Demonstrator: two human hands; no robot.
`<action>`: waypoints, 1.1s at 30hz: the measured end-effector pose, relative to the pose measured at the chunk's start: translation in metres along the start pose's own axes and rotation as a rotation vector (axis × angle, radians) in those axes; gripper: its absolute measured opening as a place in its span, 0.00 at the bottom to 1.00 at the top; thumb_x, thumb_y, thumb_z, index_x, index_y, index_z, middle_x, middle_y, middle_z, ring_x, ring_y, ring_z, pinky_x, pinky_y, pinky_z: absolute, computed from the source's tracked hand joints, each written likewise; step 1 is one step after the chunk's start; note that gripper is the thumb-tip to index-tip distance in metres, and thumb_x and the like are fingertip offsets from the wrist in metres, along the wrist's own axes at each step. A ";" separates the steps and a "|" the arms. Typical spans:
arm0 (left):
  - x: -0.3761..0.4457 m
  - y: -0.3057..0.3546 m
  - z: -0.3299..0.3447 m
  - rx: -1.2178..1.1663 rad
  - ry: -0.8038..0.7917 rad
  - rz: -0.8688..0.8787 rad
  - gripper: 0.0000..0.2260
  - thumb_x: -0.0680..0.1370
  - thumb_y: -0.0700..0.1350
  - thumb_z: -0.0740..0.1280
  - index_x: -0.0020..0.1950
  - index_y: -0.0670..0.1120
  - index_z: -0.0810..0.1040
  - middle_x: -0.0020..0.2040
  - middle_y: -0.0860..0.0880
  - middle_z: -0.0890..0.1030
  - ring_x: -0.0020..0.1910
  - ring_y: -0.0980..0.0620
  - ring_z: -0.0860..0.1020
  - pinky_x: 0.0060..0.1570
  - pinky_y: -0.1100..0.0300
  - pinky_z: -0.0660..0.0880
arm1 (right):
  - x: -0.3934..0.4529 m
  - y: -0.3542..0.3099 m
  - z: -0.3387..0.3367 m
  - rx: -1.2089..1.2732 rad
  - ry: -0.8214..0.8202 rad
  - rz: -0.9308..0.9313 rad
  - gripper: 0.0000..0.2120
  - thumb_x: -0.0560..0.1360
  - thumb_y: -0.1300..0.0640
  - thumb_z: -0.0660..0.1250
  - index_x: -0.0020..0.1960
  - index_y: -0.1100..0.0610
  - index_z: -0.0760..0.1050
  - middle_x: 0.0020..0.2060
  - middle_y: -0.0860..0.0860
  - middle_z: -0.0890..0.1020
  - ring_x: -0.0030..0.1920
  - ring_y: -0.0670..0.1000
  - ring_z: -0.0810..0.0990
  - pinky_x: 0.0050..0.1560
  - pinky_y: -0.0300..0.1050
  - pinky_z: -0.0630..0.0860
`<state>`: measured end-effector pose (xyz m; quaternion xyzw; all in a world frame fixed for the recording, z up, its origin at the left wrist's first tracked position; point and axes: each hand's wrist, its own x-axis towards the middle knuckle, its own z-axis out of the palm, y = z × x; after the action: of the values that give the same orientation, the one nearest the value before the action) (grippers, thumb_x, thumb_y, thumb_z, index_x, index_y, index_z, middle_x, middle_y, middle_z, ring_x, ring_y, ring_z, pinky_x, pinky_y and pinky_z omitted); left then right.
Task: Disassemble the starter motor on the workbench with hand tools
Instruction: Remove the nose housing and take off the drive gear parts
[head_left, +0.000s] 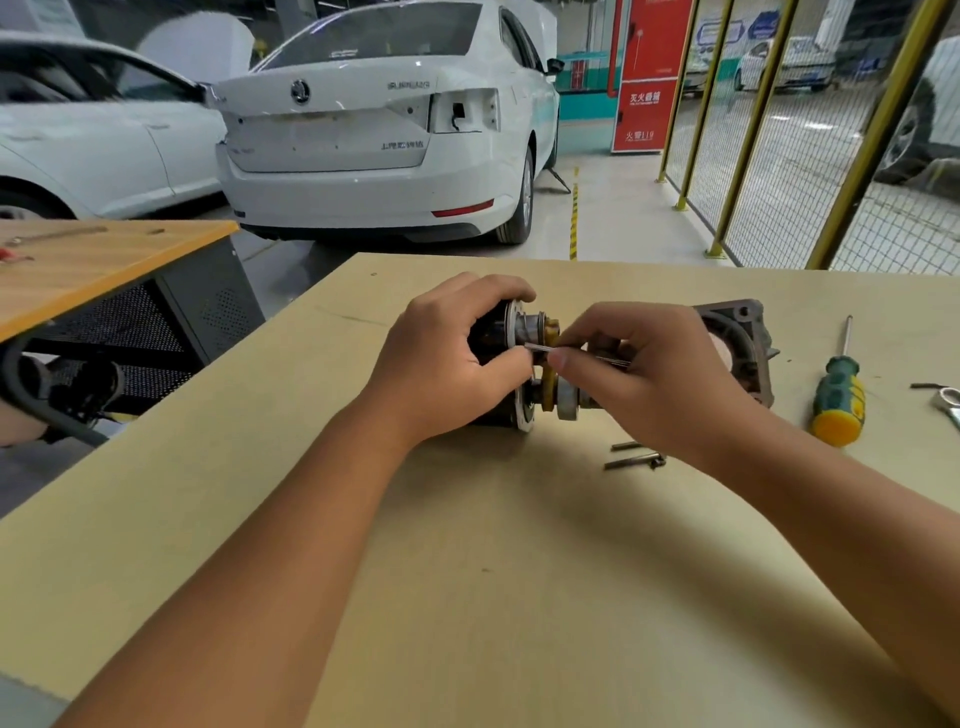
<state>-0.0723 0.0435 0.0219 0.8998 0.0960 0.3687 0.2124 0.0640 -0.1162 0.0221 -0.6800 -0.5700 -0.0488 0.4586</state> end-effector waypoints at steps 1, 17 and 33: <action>-0.001 -0.002 -0.002 -0.027 -0.016 0.012 0.20 0.72 0.48 0.72 0.64 0.51 0.82 0.57 0.54 0.82 0.58 0.54 0.80 0.59 0.51 0.78 | 0.000 0.002 -0.001 0.031 -0.003 0.019 0.03 0.75 0.56 0.74 0.43 0.54 0.85 0.30 0.49 0.81 0.32 0.51 0.77 0.32 0.45 0.72; -0.002 -0.007 -0.016 -0.143 -0.117 0.006 0.24 0.74 0.43 0.80 0.69 0.50 0.80 0.59 0.58 0.81 0.60 0.66 0.77 0.63 0.67 0.73 | 0.003 -0.002 0.004 -0.049 -0.013 -0.024 0.09 0.73 0.56 0.77 0.37 0.58 0.82 0.29 0.50 0.81 0.30 0.48 0.79 0.30 0.44 0.73; 0.000 -0.011 -0.007 -0.016 -0.119 0.175 0.13 0.78 0.49 0.72 0.62 0.51 0.83 0.67 0.52 0.78 0.67 0.46 0.74 0.67 0.44 0.71 | 0.005 -0.004 0.007 -0.143 0.073 -0.141 0.07 0.74 0.54 0.69 0.47 0.46 0.71 0.27 0.45 0.73 0.28 0.47 0.72 0.29 0.38 0.67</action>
<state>-0.0771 0.0553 0.0216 0.9235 0.0013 0.3323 0.1919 0.0595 -0.1083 0.0231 -0.6670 -0.5943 -0.1462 0.4248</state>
